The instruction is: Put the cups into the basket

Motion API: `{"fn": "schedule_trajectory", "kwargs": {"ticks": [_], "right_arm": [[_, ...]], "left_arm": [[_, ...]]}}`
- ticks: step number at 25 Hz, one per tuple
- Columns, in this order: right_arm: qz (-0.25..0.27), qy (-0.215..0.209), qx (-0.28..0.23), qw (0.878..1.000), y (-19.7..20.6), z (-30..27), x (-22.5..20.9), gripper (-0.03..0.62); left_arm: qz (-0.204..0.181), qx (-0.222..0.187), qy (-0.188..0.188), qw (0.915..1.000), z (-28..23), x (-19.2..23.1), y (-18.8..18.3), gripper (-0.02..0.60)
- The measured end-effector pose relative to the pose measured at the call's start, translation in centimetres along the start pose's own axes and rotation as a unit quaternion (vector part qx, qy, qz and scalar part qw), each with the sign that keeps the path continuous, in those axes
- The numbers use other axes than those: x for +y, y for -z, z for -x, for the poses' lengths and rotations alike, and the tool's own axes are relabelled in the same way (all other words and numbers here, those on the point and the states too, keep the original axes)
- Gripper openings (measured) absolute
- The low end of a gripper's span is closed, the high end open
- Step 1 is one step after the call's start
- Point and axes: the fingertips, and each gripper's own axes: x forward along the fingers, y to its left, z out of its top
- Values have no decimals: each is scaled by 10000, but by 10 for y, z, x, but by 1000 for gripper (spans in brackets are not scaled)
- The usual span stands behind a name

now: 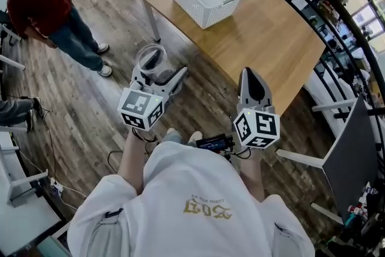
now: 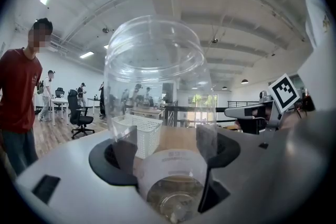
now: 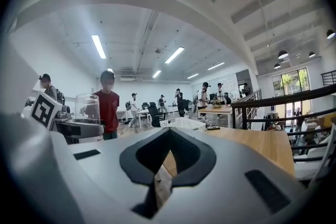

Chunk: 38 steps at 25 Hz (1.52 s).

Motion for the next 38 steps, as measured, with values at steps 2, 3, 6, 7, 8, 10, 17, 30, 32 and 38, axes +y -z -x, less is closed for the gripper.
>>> {"fn": "schedule_trajectory", "kwargs": {"ticks": [2,3,6,7,8,10,17,30,32,38], "right_arm": [[-18,21,6,10000,3,0,-8,11],[-49,34,12,10000,4,0,-11,11],[-133,51,-1,9999,4,-5,-16,11],[-143,51,-7,9999,2,-7,-16,11],[-147,48,-11,9999,1,-10,-16,11],[-132,51,-14,9999,0,-16,-17,11],[-94,147,20,9998,-5,-45,-29,11],[-234,247,9,9994,-20,-119,-30,11],[-234,266,18,9994,-21,-130,-25,11],[-290,364,109,9989,-12,-158,-8,11]], "left_arm": [[22,-5,-21,10000,-6,-2,1,350],[32,8,-17,10000,-8,-4,2,351],[-41,61,-3,10000,-14,-4,1,351],[-58,73,-5,10000,-16,-2,0,352],[-55,77,-1,10000,-19,0,-1,353],[-27,65,19,10000,-25,5,-3,353],[5,51,108,9999,-58,22,-7,353],[-52,65,350,9994,-108,72,-20,354],[-62,62,393,9992,-113,82,-23,354],[-134,149,571,9982,-122,109,-21,354]]}}
